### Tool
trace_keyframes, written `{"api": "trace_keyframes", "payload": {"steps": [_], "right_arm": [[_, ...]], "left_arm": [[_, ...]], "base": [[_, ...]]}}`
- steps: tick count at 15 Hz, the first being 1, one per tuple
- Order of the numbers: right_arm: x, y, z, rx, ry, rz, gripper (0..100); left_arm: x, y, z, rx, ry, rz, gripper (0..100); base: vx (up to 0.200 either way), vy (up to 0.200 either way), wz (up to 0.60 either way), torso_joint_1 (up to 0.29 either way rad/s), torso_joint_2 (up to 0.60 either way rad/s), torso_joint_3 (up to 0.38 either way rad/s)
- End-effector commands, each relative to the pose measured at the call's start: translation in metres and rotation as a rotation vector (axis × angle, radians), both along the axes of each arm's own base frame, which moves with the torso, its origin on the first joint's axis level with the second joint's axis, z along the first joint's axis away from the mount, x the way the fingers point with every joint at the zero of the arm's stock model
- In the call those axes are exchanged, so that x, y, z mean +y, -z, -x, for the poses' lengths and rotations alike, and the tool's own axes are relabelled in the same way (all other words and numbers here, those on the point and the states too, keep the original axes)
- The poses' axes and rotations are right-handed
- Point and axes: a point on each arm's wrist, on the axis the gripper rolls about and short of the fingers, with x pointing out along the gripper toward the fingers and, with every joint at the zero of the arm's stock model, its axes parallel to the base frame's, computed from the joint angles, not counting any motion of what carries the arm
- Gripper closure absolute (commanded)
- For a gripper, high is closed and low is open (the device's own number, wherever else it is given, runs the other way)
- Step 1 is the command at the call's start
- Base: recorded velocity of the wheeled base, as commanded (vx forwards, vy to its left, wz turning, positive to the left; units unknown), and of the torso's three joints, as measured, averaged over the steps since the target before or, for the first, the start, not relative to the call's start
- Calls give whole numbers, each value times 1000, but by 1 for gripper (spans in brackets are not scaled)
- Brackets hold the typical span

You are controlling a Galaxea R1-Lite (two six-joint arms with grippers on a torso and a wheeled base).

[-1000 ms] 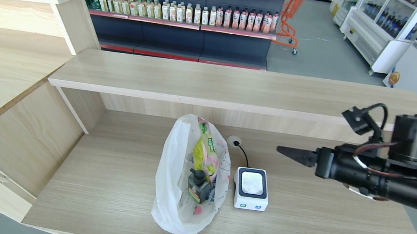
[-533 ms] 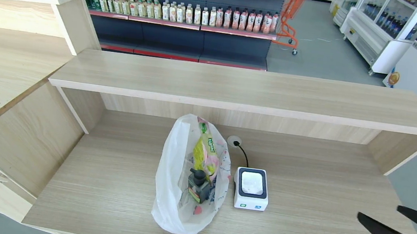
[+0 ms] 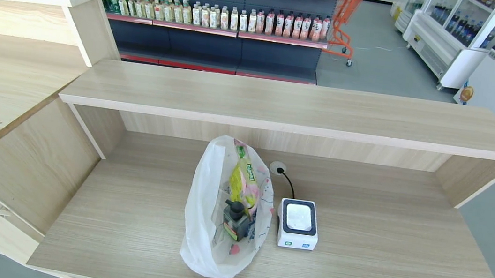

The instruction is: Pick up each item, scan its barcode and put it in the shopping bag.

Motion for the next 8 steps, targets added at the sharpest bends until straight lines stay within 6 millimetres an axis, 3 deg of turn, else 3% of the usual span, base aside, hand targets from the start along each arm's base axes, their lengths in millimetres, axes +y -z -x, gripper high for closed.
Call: {"api": "trace_keyframes", "payload": {"steps": [1, 5, 6, 8], "right_arm": [[0, 8, 10, -101, 33, -12, 0], [0, 10, 10, -88, 35, -41, 0], [0, 10, 10, -89, 42, -55, 100], [0, 10, 10, -82, 36, -75, 100]], "left_arm": [[0, 0, 0, 1, 0, 0, 0], [0, 0, 0, 1, 0, 0, 0], [0, 0, 0, 1, 0, 0, 0], [0, 0, 0, 1, 0, 0, 0]], "base": [[0, 0, 0, 0, 0, 0], [0, 0, 0, 0, 0, 0], [0, 0, 0, 0, 0, 0], [0, 0, 0, 0, 0, 0]]}}
